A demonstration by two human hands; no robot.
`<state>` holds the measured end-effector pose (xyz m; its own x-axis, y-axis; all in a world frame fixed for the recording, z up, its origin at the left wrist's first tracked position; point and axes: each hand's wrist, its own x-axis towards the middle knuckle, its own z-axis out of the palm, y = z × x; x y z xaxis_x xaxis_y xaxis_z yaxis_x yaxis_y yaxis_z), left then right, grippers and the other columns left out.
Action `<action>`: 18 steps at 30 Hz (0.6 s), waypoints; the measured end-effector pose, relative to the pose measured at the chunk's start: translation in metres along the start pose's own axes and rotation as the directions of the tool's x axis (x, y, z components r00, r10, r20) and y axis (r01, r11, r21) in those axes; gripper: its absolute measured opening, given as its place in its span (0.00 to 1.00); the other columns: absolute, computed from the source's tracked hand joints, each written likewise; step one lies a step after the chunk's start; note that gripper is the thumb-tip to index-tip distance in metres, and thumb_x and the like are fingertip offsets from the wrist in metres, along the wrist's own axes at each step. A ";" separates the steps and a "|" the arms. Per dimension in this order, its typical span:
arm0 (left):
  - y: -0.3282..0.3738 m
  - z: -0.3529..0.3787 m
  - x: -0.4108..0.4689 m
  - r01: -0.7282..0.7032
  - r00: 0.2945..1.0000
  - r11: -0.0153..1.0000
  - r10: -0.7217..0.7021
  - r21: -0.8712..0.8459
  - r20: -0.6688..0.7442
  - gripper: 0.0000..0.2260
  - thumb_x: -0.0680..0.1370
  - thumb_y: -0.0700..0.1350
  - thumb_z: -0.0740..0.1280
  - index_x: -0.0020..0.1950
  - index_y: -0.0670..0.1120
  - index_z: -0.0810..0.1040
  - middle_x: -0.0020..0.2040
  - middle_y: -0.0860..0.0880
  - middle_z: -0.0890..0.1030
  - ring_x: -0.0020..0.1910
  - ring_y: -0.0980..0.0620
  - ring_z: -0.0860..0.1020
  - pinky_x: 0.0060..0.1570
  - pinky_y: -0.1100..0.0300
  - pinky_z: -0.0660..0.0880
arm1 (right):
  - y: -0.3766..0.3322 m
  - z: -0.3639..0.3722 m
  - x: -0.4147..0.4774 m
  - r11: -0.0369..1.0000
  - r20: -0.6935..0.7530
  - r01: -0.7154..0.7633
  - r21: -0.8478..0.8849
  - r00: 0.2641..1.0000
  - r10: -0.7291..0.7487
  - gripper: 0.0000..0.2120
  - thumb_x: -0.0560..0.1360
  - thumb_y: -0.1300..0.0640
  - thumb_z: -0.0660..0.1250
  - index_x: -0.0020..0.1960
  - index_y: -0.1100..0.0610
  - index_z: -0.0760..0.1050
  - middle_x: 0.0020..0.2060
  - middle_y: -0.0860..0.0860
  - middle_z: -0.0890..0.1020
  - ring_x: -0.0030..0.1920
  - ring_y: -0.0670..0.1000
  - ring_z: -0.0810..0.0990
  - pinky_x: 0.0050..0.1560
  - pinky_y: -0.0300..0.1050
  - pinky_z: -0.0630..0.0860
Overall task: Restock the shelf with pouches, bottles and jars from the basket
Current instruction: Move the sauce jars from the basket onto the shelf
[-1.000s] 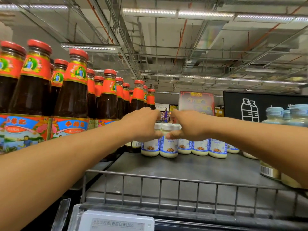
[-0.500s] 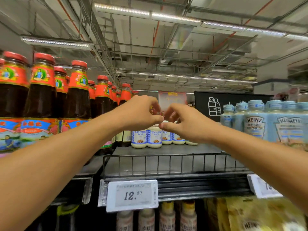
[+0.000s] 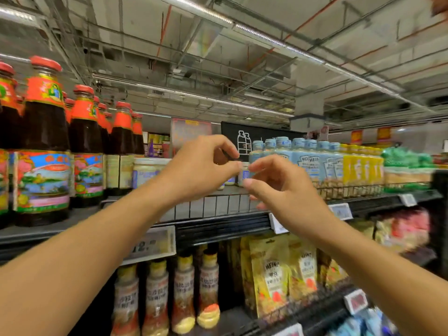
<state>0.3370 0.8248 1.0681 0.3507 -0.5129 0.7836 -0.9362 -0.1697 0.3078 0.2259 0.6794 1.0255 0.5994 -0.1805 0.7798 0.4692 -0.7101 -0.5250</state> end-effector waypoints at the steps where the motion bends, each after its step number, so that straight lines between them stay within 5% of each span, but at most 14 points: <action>1: 0.005 0.010 -0.001 -0.015 1.000 0.999 0.015 -0.040 0.012 0.06 0.76 0.51 0.72 0.51 0.53 0.81 0.40 0.53 0.84 0.41 0.56 0.82 0.44 0.58 0.78 | 0.002 -0.008 -0.008 1.000 -0.015 -0.008 -0.012 1.000 0.007 0.06 0.76 0.55 0.72 0.50 0.48 0.76 0.38 0.51 0.83 0.44 0.57 0.83 0.46 0.62 0.80; 7: 0.040 0.074 0.002 -0.070 0.993 0.962 0.091 -0.263 0.070 0.05 0.75 0.51 0.73 0.49 0.54 0.81 0.40 0.53 0.84 0.41 0.55 0.82 0.45 0.47 0.81 | 0.017 -0.069 -0.049 0.992 -0.115 -0.092 -0.081 0.990 0.083 0.06 0.76 0.56 0.72 0.50 0.48 0.77 0.41 0.53 0.83 0.43 0.57 0.83 0.42 0.54 0.81; 11: 0.067 0.130 0.009 -0.065 0.984 0.909 0.128 -0.413 0.126 0.03 0.76 0.51 0.72 0.48 0.55 0.80 0.40 0.53 0.85 0.42 0.54 0.83 0.44 0.45 0.82 | 0.035 -0.116 -0.076 0.976 -0.184 -0.153 -0.157 0.975 0.123 0.06 0.76 0.55 0.72 0.49 0.47 0.77 0.40 0.52 0.83 0.42 0.55 0.83 0.44 0.58 0.81; 15: 0.100 0.191 0.016 -0.042 0.973 0.845 0.156 -0.533 0.171 0.02 0.76 0.49 0.72 0.47 0.55 0.80 0.41 0.53 0.84 0.41 0.55 0.83 0.41 0.49 0.83 | 0.053 -0.167 -0.105 0.952 -0.245 -0.214 -0.219 0.956 0.159 0.08 0.72 0.45 0.72 0.50 0.44 0.77 0.41 0.47 0.84 0.40 0.50 0.84 0.40 0.52 0.83; 18: 0.127 0.235 0.019 0.004 0.963 0.781 0.166 -0.625 0.214 0.02 0.77 0.47 0.72 0.47 0.54 0.81 0.41 0.49 0.84 0.42 0.48 0.83 0.39 0.51 0.83 | 0.068 -0.205 -0.126 0.935 -0.299 -0.269 -0.230 0.934 0.195 0.12 0.68 0.39 0.70 0.49 0.42 0.77 0.41 0.48 0.84 0.40 0.52 0.84 0.42 0.57 0.83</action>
<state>0.2192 0.5955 0.9952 0.1767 -0.7018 0.6901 -0.7137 0.3914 0.5808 0.0497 0.5144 0.9613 0.4579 -0.5104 0.7279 0.1285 -0.7722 -0.6223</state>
